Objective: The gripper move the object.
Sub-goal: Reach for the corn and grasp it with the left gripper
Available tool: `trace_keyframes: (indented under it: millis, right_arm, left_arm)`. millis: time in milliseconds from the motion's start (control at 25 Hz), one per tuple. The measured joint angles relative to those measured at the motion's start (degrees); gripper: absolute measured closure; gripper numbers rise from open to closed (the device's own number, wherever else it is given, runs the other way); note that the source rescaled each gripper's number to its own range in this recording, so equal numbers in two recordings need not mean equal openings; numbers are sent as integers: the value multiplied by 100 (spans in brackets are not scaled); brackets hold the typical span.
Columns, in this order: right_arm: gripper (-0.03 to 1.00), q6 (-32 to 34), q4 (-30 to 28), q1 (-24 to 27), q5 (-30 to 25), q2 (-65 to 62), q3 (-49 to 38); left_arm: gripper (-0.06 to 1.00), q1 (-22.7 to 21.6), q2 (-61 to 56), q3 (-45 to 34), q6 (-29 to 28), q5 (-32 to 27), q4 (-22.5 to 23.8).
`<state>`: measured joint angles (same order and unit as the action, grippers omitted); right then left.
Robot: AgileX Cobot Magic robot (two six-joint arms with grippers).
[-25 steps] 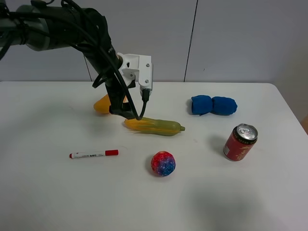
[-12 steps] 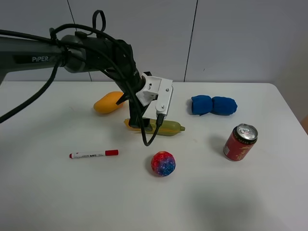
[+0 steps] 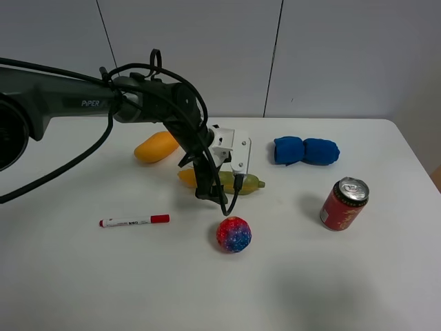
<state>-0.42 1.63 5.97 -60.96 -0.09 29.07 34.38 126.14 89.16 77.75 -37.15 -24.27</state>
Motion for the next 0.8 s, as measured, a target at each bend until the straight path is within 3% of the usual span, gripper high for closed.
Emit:
trace_keyframes:
  millis: [400, 600, 800]
  right_arm:
    - [-3, 0, 0, 0, 0, 0, 0]
    - [-3, 0, 0, 0, 0, 0, 0]
    - [-3, 0, 0, 0, 0, 0, 0]
  left_arm:
    - [-6, -308, 362, 281, 167, -48, -45]
    - [-6, -390, 607, 661, 167, -317, -538]
    - [-6, -396, 712, 689, 182, -597, -569]
